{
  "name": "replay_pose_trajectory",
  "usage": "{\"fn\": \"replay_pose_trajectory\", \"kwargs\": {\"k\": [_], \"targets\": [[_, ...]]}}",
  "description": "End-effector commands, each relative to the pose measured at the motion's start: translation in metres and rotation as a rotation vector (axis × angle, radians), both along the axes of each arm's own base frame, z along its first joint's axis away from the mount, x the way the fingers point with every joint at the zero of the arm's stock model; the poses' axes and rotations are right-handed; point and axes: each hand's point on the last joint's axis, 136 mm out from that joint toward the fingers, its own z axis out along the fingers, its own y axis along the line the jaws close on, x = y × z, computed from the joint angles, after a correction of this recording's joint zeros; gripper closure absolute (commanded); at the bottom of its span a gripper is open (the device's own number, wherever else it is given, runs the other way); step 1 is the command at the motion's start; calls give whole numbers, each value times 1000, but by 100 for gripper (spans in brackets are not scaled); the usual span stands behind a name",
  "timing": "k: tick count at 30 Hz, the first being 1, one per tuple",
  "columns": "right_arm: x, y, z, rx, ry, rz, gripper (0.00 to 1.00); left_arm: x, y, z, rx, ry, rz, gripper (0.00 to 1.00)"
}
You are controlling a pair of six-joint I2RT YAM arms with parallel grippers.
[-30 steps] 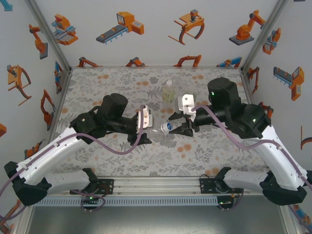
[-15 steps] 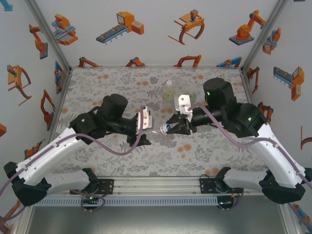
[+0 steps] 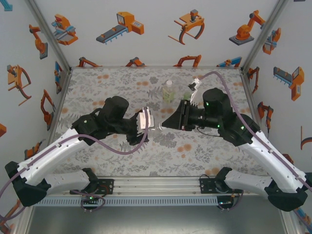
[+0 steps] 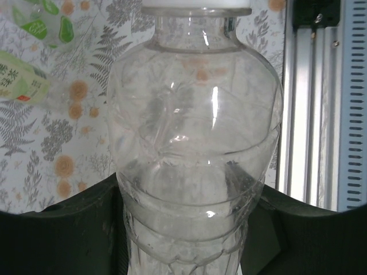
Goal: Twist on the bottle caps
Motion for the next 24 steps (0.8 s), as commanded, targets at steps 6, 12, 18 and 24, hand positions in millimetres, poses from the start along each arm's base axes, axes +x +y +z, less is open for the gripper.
{"fn": "replay_pose_trajectory", "kwargs": {"k": [6,12,18,24], "targets": [[3,-6,-45,64,505,-264,98,15,-16,28,-100,-94,14,100],[11,-5,16,26,102,-101,54,2,-14,27,-105,-63,-40,100],[-5,-15,70,-90,-495,144,40,-8,-13,25,-109,-27,-82,100],[-55,-5,72,-172,-1034,610,41,-24,-12,27,-108,20,-151,100]]}}
